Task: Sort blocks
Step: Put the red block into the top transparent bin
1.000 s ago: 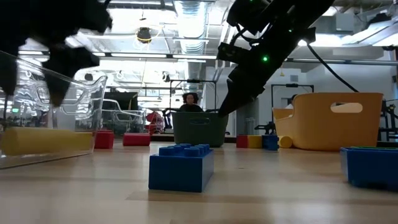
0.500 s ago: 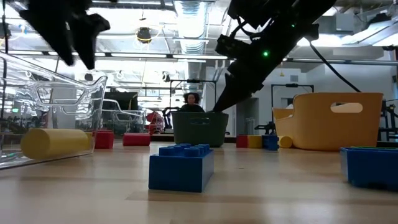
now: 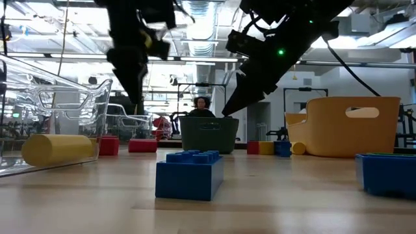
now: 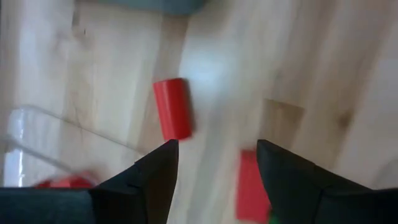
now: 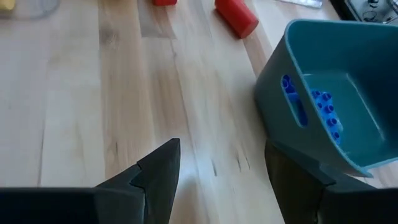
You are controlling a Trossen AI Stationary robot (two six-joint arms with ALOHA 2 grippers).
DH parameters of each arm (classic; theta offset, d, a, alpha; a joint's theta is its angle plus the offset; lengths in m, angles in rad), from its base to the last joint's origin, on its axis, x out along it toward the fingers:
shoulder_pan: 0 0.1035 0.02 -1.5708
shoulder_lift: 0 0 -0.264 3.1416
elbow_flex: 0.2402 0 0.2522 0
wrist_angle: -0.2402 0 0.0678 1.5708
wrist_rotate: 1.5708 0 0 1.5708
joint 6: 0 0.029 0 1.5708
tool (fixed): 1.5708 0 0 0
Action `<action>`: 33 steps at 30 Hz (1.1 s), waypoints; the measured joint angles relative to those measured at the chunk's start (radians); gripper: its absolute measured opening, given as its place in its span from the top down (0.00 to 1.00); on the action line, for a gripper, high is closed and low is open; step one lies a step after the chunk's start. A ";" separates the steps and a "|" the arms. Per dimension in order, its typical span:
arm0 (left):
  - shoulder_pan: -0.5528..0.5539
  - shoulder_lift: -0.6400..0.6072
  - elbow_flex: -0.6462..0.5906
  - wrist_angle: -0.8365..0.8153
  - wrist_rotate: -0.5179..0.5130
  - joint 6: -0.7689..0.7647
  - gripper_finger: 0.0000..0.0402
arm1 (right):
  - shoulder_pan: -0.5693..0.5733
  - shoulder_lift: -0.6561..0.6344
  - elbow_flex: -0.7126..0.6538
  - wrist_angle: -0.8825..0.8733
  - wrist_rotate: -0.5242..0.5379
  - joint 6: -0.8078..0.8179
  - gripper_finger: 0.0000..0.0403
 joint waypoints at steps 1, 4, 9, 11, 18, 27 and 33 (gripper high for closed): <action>0.026 0.018 0.000 0.010 0.017 0.022 0.48 | 0.000 0.000 0.000 -0.011 0.000 -0.003 0.40; 0.090 0.075 0.000 0.023 0.062 0.069 0.48 | -0.003 0.000 0.000 -0.043 0.008 -0.003 0.40; 0.133 0.182 0.000 0.031 0.072 0.123 0.48 | -0.005 0.000 0.000 -0.062 0.050 -0.012 0.40; 0.142 0.215 0.000 0.052 0.072 0.140 0.48 | -0.005 0.000 0.000 -0.062 0.051 -0.021 0.40; 0.169 0.274 0.000 0.081 0.060 0.174 0.48 | -0.011 0.000 -0.004 -0.051 0.051 -0.031 0.40; 0.178 0.274 -0.002 0.127 0.067 0.199 0.50 | -0.010 0.000 -0.006 -0.050 0.051 -0.031 0.40; 0.170 0.274 -0.058 0.182 0.075 0.208 0.54 | -0.010 0.000 -0.006 -0.043 0.051 -0.030 0.40</action>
